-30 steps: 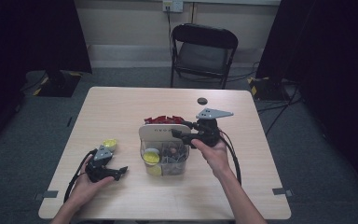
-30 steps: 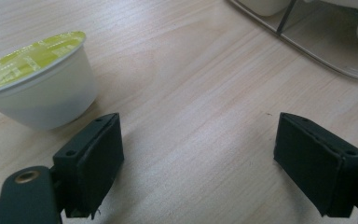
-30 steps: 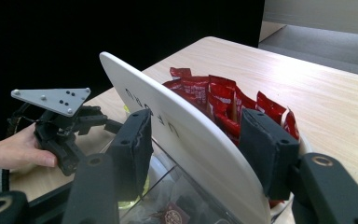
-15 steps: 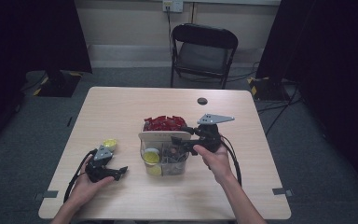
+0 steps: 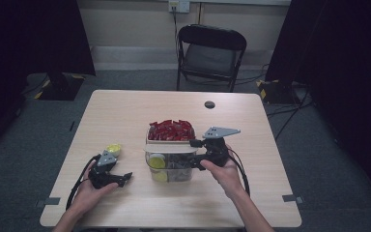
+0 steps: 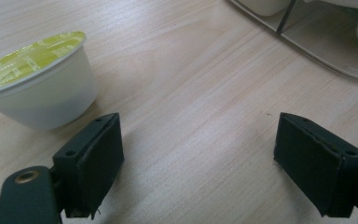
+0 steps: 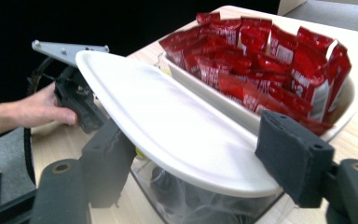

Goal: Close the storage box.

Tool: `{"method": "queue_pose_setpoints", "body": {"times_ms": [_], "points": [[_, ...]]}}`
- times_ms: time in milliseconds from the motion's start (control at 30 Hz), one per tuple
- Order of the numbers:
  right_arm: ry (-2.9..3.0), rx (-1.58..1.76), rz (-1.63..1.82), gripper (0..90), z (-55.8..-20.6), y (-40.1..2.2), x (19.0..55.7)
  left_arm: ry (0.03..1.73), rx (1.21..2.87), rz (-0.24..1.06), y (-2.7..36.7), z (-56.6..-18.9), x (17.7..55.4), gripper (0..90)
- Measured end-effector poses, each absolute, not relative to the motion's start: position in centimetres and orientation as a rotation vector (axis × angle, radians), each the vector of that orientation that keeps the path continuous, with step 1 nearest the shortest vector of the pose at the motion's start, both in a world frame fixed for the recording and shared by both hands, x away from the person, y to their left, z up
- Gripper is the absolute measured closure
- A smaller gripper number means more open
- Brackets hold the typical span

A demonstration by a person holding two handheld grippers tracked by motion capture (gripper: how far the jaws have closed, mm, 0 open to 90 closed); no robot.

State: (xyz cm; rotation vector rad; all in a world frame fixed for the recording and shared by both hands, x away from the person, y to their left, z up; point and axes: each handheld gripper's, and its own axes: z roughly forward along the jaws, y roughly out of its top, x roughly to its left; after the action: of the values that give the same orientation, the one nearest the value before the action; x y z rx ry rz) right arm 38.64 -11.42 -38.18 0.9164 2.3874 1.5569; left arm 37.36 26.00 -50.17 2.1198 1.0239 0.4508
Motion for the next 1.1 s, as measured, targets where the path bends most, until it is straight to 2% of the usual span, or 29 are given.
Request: {"method": "queue_pose_setpoints", "body": {"times_ms": [167, 367, 500, 833, 1100], "points": [[2.354, 0.921, 1.539, 22.2, -38.2, -11.7, 38.0, 1.022, 2.118, 0.450, 26.0, -50.2, 37.4, 15.1], [2.311, 0.936, 1.535, 21.3, -38.1, -12.3, 37.3, 1.022, 2.124, 0.452, 26.0, -50.2, 37.4, 15.1], [2.316, 0.944, 1.534, 15.8, -38.2, -12.5, 36.6, 1.021, 2.125, 0.452, 26.0, -50.1, 37.4, 15.1], [2.332, 1.012, 1.503, 15.1, -40.1, -13.4, 36.9, 1.020, 2.123, 0.450, 26.0, -50.2, 37.4, 14.9], [2.289, 1.044, 1.495, 16.0, -40.1, -14.2, 37.3, 1.021, 2.126, 0.451, 26.0, -50.1, 37.4, 14.9]]}}
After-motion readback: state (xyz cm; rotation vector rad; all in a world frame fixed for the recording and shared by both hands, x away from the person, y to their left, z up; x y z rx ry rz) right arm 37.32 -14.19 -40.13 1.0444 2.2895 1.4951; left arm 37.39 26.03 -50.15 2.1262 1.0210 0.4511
